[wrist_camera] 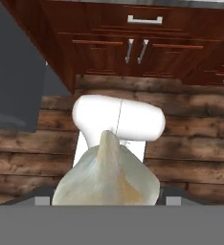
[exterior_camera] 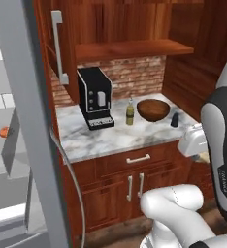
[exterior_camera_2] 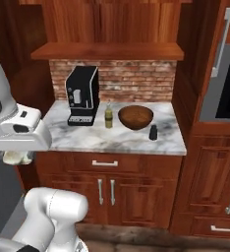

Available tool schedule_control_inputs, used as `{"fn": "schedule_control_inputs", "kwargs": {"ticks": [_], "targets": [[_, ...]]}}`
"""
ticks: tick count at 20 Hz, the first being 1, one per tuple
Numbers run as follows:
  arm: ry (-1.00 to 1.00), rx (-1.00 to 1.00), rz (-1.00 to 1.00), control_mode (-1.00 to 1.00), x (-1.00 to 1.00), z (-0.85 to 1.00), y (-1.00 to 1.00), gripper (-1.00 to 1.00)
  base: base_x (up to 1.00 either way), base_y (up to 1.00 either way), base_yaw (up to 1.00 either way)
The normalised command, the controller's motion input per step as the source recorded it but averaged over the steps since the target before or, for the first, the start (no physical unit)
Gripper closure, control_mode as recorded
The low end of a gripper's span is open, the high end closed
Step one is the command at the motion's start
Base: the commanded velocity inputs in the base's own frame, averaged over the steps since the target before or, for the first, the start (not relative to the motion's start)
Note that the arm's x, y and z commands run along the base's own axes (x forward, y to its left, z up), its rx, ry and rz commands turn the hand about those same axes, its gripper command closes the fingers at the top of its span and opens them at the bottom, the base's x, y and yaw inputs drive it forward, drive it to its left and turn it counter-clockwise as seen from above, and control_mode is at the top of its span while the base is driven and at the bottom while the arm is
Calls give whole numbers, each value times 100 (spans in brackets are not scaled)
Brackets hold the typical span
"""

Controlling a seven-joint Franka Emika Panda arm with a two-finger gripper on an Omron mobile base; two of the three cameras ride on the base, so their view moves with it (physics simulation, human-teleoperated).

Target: Retrieve the bottle and the shaker from the cabinet and place them next to the mixing bowl on the counter. Then add garlic from the fridge to the mixing bowl.

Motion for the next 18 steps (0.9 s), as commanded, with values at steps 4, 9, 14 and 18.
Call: {"fn": "schedule_control_inputs", "kwargs": {"ticks": [4,9,14,18], "targets": [[0,0,0,100,0,0,0,100,72,-28,0],[0,0,0,100,0,0,0,100,55,-36,0],[0,0,0,100,0,0,0,100,50,-45,0],[0,0,0,100,0,0,0,100,56,-47,0]]}}
